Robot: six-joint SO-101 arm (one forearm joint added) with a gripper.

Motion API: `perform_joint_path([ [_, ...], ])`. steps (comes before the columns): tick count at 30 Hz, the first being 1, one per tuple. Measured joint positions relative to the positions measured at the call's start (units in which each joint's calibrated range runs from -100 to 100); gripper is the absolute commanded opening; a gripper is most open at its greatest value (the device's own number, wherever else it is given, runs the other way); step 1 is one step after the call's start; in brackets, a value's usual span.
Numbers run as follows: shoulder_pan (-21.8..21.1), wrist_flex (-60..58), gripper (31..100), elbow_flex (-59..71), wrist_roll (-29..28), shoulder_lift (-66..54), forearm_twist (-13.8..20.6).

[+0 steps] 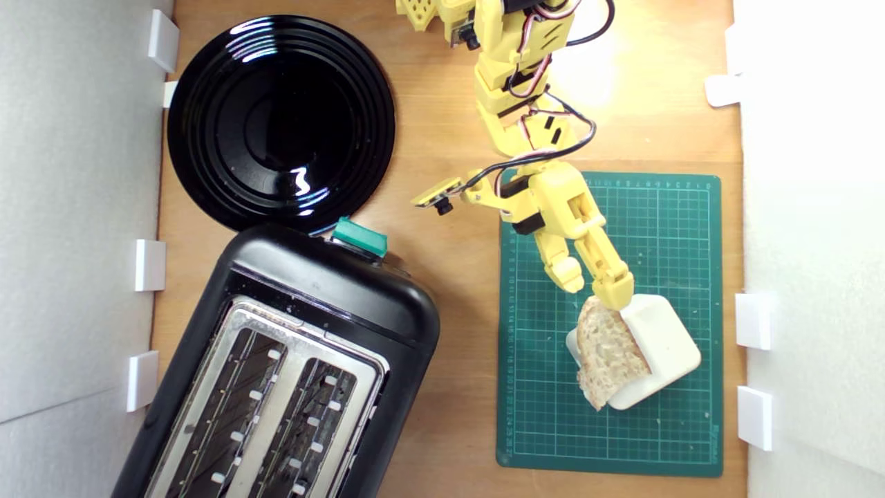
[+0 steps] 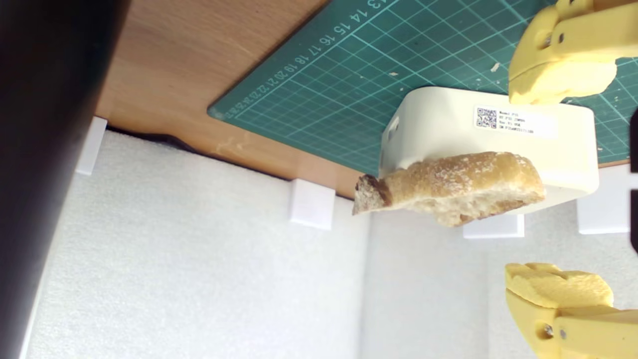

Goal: Pick bread and place in toaster

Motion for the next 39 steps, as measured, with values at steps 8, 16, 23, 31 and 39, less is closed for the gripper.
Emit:
perform_joint_path([
  [8, -0.1, 0.0, 95.4, -3.1, 0.0, 1.9, 0.0],
  [16, -0.9, 0.0, 95.4, -4.9, 0.0, 2.3, -0.1],
  [23, -0.9, 0.0, 95.4, -4.9, 0.0, 2.3, -0.2],
  [31, -0.9, 0.0, 95.4, -7.3, 0.0, 4.6, -0.1],
  [39, -0.9, 0.0, 95.4, -9.2, 0.0, 5.1, -0.1],
])
